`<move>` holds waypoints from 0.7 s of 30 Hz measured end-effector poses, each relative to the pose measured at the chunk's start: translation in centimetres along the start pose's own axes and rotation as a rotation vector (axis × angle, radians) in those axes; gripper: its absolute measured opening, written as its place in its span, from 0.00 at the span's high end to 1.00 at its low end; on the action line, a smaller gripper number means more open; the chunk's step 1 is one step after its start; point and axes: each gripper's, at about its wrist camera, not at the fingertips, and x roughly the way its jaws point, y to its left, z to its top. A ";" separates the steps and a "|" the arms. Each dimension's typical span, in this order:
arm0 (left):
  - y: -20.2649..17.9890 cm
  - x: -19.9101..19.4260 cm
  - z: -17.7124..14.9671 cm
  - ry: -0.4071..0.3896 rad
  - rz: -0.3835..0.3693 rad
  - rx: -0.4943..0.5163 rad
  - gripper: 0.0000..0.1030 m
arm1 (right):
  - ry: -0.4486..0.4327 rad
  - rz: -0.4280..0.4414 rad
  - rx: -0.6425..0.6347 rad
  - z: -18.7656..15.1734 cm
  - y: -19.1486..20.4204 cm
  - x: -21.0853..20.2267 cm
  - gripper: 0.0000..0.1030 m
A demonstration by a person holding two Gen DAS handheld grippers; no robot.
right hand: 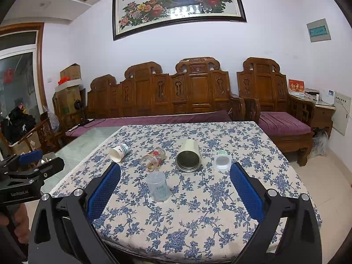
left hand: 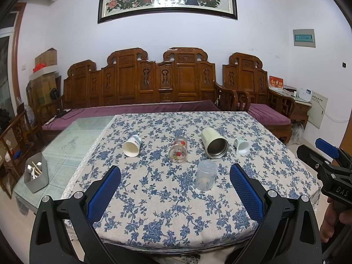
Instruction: Flip cup upside down
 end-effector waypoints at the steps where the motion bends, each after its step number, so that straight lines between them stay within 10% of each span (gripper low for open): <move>1: 0.0 0.0 0.0 0.000 0.000 0.000 0.08 | 0.001 0.000 0.001 -0.1 0.1 0.1 0.03; 21: 0.0 0.0 0.0 0.000 0.000 -0.002 0.08 | -0.001 0.001 0.002 -0.1 0.0 0.1 0.03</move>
